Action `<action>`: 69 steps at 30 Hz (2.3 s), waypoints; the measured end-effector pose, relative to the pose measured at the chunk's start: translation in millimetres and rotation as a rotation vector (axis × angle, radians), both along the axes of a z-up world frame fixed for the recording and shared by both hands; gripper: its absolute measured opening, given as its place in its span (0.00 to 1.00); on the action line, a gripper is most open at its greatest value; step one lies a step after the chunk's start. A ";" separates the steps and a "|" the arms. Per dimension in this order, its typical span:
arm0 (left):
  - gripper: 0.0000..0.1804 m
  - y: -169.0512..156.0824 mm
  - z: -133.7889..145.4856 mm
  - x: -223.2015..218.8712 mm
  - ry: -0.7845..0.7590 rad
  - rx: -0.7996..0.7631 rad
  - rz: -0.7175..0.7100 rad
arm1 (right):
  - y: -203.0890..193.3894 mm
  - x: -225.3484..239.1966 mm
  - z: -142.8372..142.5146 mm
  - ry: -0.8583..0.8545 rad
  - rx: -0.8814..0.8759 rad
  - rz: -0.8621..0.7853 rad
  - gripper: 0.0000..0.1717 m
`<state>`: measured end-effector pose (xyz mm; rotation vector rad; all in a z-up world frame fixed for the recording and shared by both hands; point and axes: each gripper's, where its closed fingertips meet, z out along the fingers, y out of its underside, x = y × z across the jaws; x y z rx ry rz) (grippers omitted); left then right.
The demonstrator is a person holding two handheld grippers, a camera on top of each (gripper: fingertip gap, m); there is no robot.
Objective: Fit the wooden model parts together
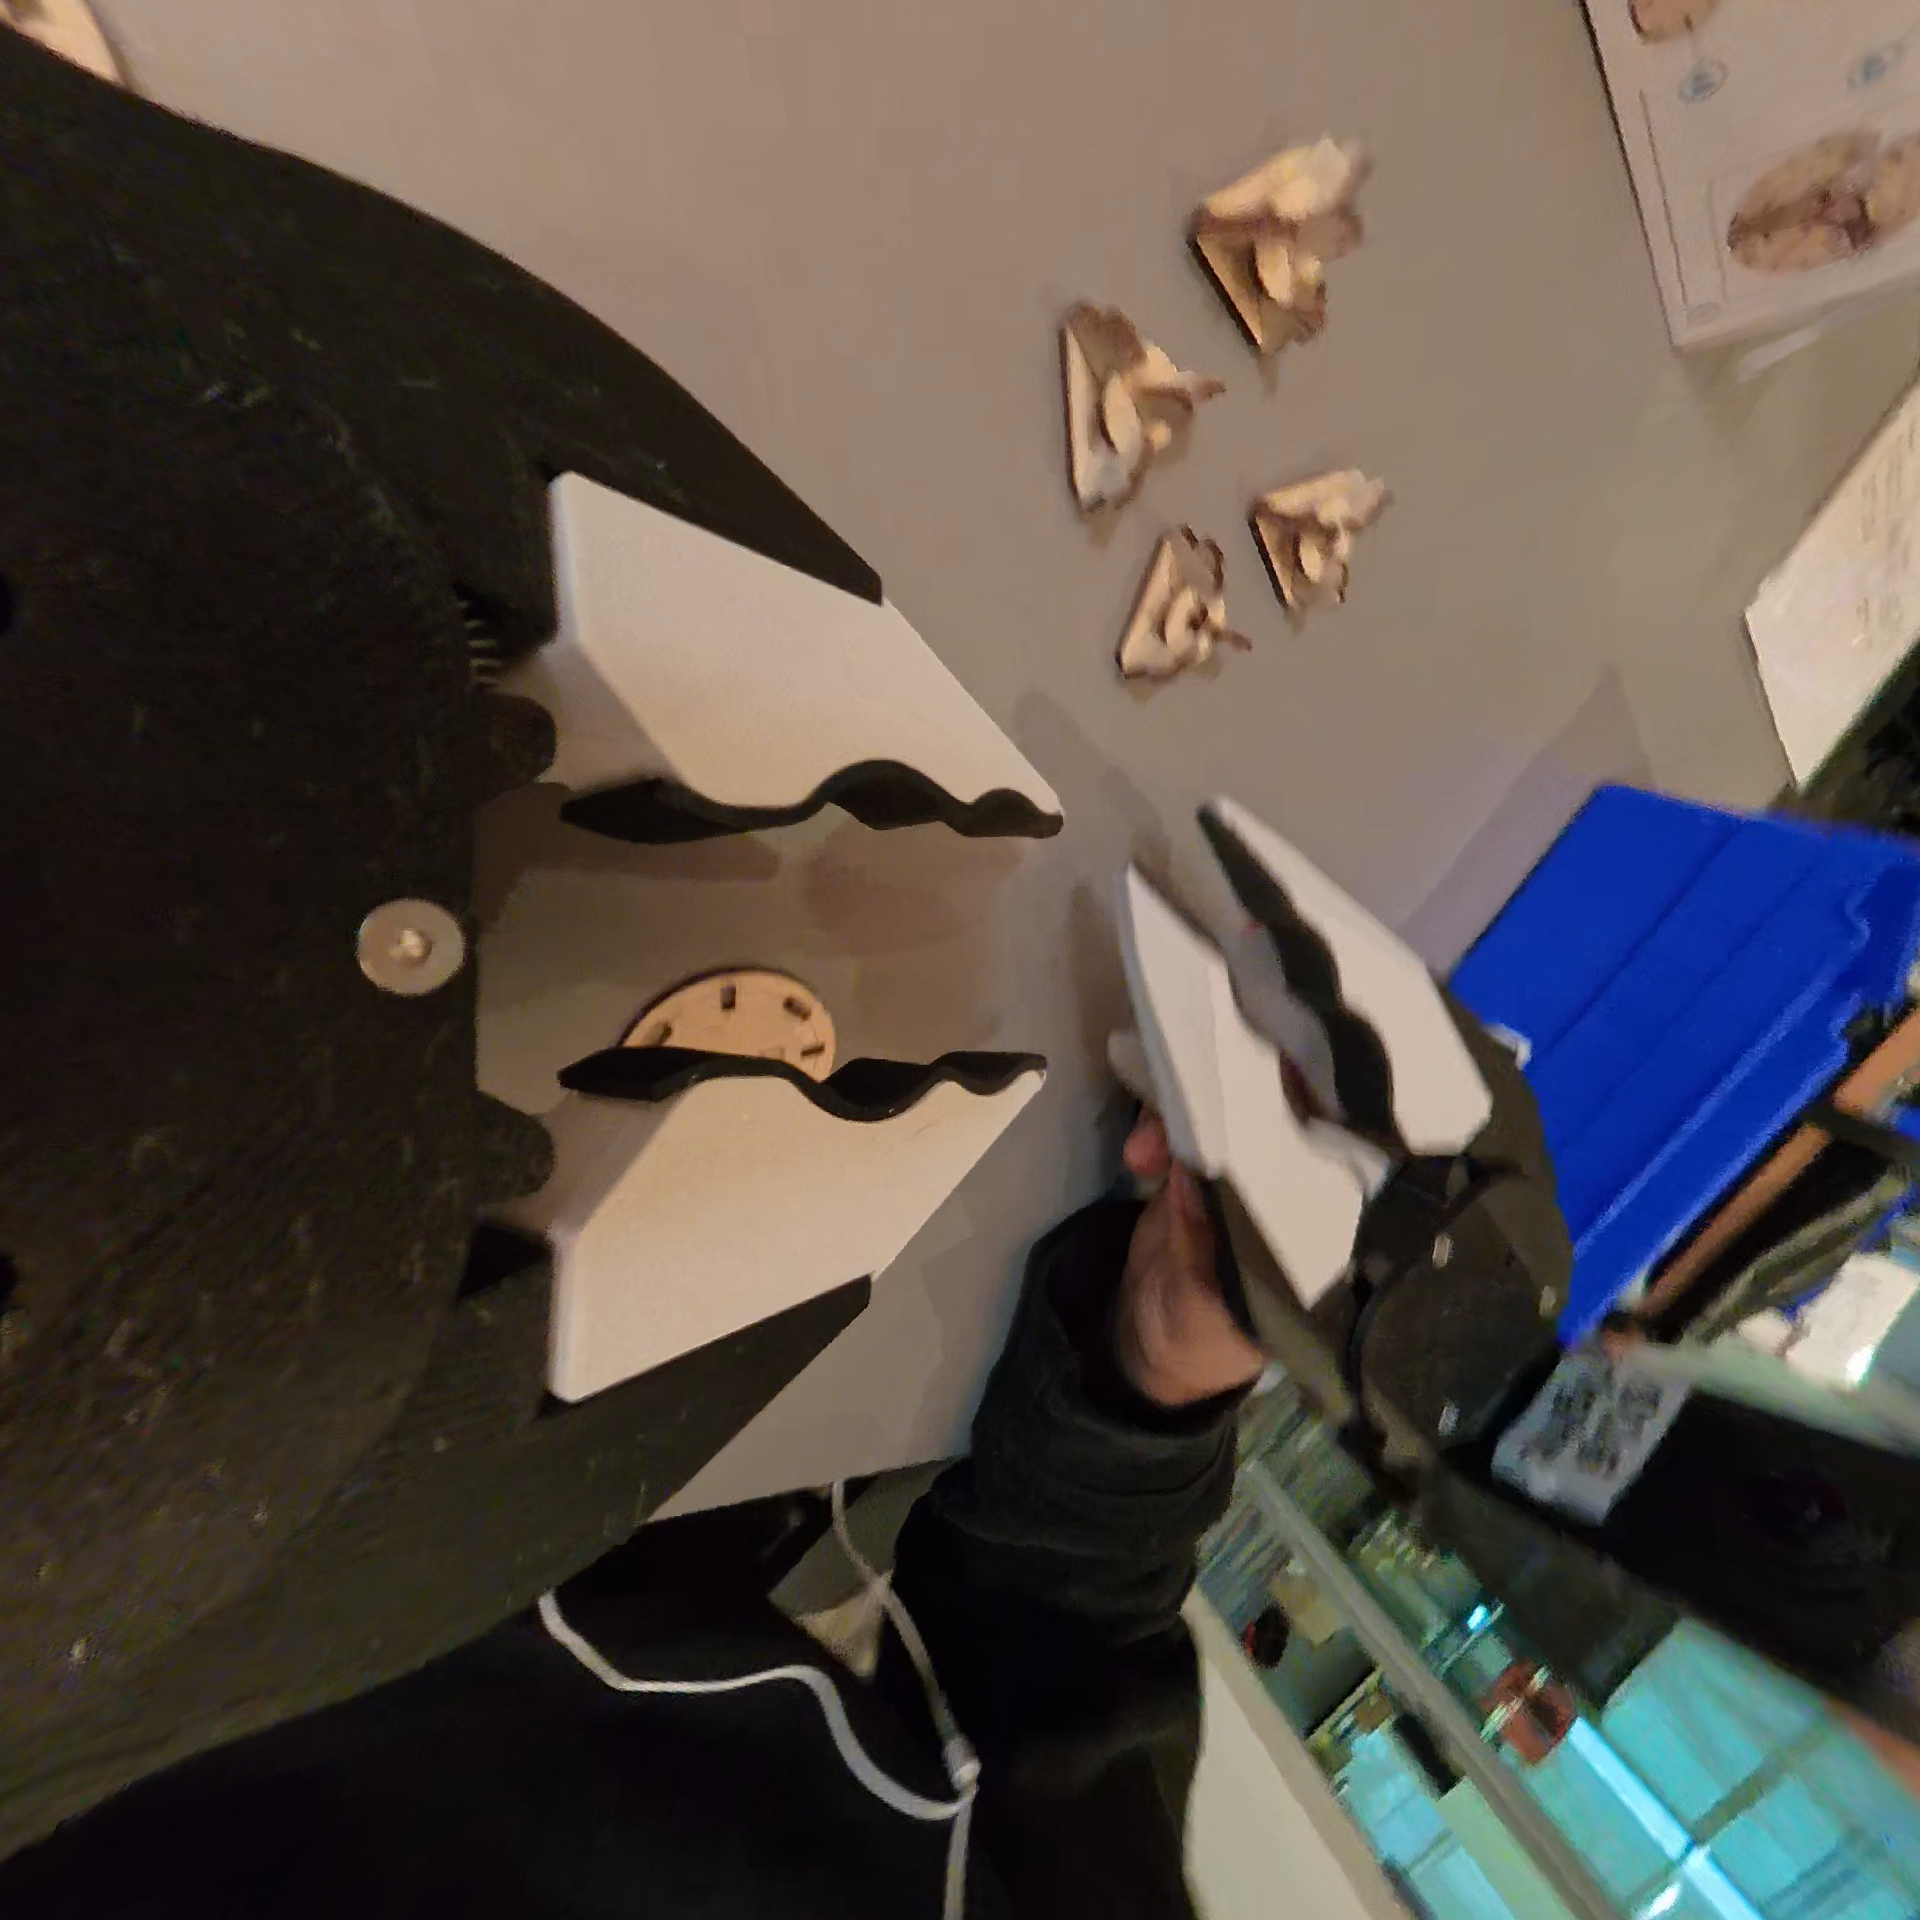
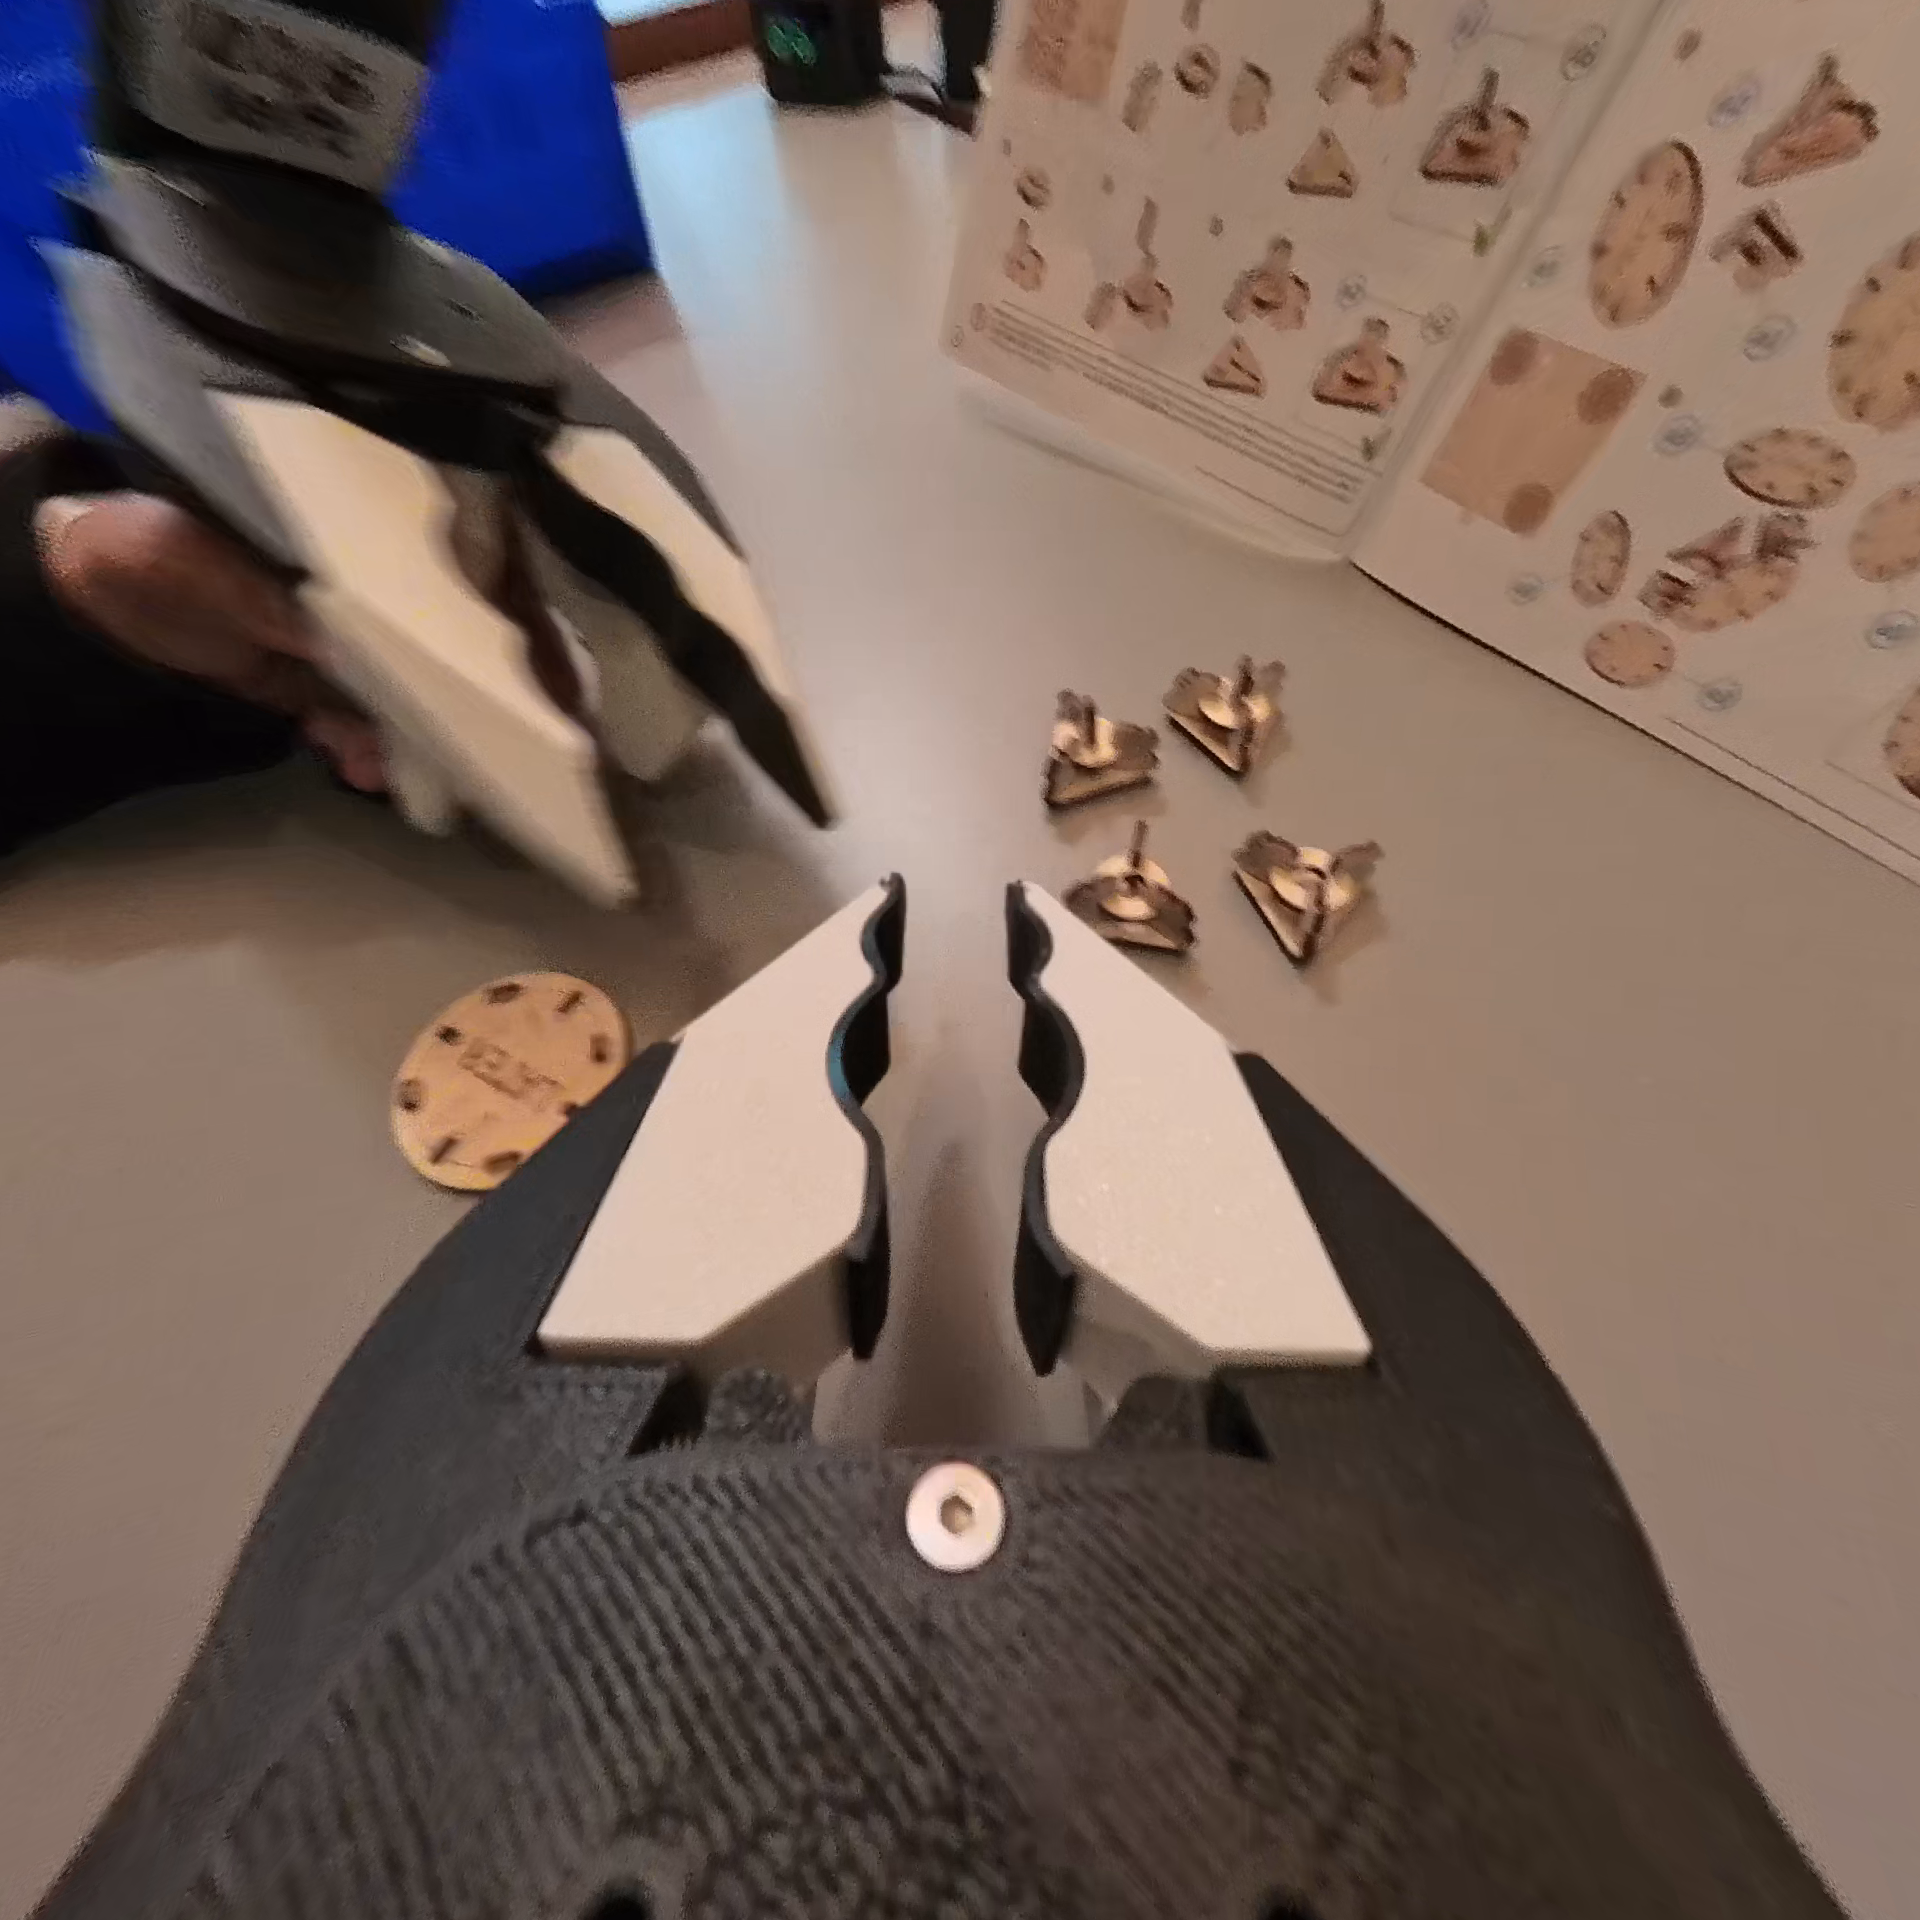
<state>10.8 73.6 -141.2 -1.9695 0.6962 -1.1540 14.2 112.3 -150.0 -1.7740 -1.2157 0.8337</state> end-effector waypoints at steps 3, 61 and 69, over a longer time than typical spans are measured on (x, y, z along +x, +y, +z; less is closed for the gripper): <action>0.22 -27.3 -0.8 13.2 0.077 0.099 -0.170 | 8.4 6.1 -5.7 -0.034 -0.011 -0.030 0.11; 0.09 16.6 -51.0 -54.3 0.525 -0.016 0.201 | -54.8 -33.7 -36.5 -0.299 0.284 0.213 0.08; 0.06 7.1 -51.4 -47.9 0.531 -0.027 0.138 | -22.6 -16.0 -35.5 -0.295 0.215 0.092 0.04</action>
